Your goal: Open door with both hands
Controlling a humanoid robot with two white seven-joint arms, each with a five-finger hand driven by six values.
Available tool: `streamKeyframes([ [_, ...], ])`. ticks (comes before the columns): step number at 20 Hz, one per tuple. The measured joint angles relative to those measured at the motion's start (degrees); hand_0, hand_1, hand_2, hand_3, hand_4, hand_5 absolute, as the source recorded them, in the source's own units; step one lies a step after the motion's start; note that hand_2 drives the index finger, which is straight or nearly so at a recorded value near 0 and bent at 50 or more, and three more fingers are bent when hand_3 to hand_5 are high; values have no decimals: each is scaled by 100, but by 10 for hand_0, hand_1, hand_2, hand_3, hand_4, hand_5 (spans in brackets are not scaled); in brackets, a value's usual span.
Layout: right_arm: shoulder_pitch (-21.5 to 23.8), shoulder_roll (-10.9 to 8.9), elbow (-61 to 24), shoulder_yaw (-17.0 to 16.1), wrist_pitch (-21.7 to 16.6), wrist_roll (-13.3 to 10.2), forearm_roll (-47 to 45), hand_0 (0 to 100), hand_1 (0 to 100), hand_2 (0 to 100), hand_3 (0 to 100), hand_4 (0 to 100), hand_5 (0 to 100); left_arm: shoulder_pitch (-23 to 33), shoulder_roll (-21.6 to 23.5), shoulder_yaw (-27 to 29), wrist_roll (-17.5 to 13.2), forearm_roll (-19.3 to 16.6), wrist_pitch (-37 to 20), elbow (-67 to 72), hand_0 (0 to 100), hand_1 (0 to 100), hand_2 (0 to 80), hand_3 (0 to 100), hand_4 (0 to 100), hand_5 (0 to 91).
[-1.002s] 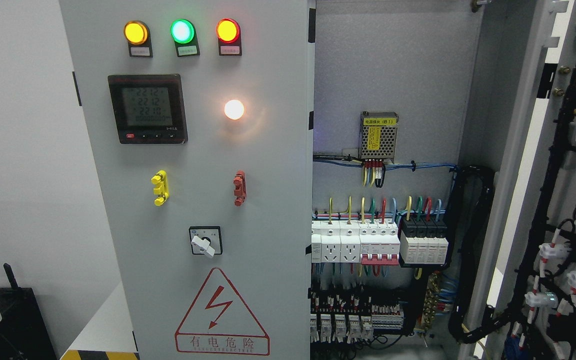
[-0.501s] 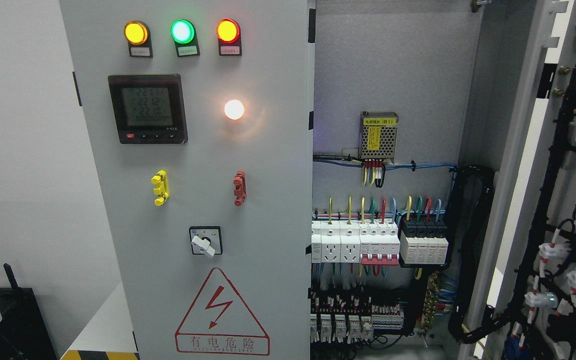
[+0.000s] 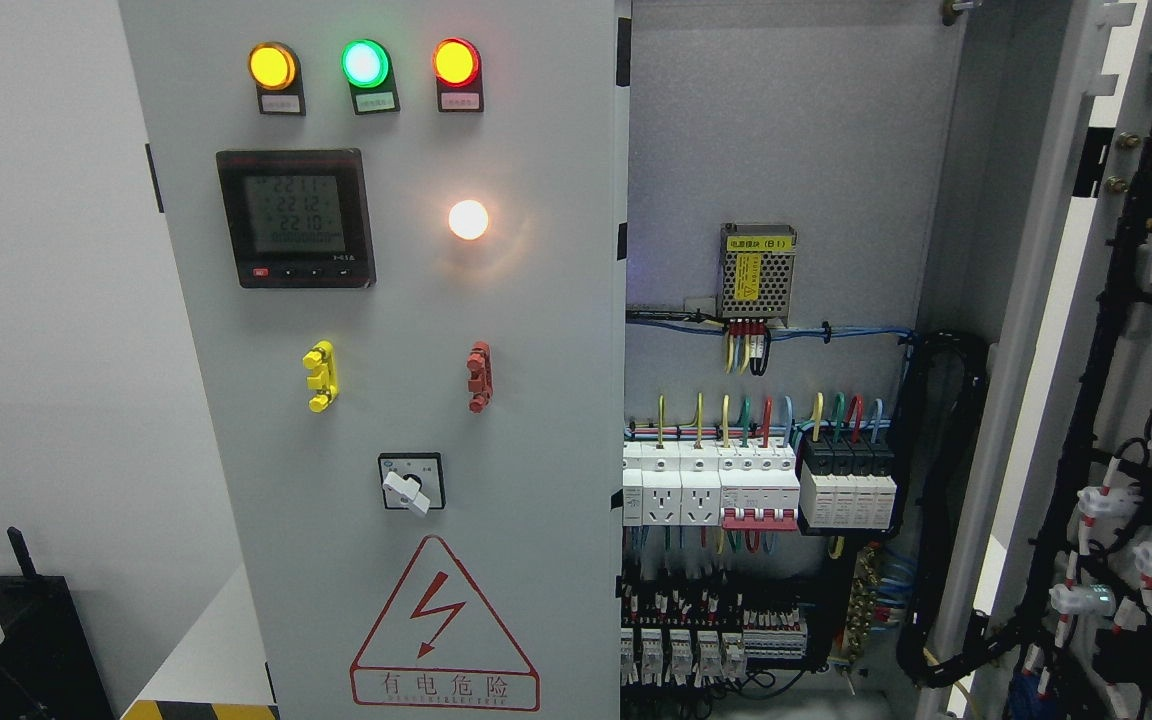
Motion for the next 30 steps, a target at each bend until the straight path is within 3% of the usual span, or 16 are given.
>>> streamKeyframes([
  [9, 174, -536, -1239, 508, -843, 11, -8, 383, 0, 0, 0, 0, 0, 0, -18, 369, 0, -18, -7, -1, 0, 0, 0, 0, 0, 0],
  [18, 232, -902, -2229, 789, -1492, 11, -12, 383, 0, 0, 0, 0, 0, 0, -29, 416, -1, -53, -8, 8, 0, 0, 0, 0, 0, 0],
  [24, 140, -1030, -2701, 865, -1714, 12, -12, 383, 0, 0, 0, 0, 0, 0, -33, 401, -1, -58, 1, 41, 0, 0, 0, 0, 0, 0],
  [30, -302, -968, -2988, 903, -1733, 14, -12, 383, 0, 0, 0, 0, 0, 0, -36, 389, -2, -60, 52, 80, 0, 0, 0, 0, 0, 0],
])
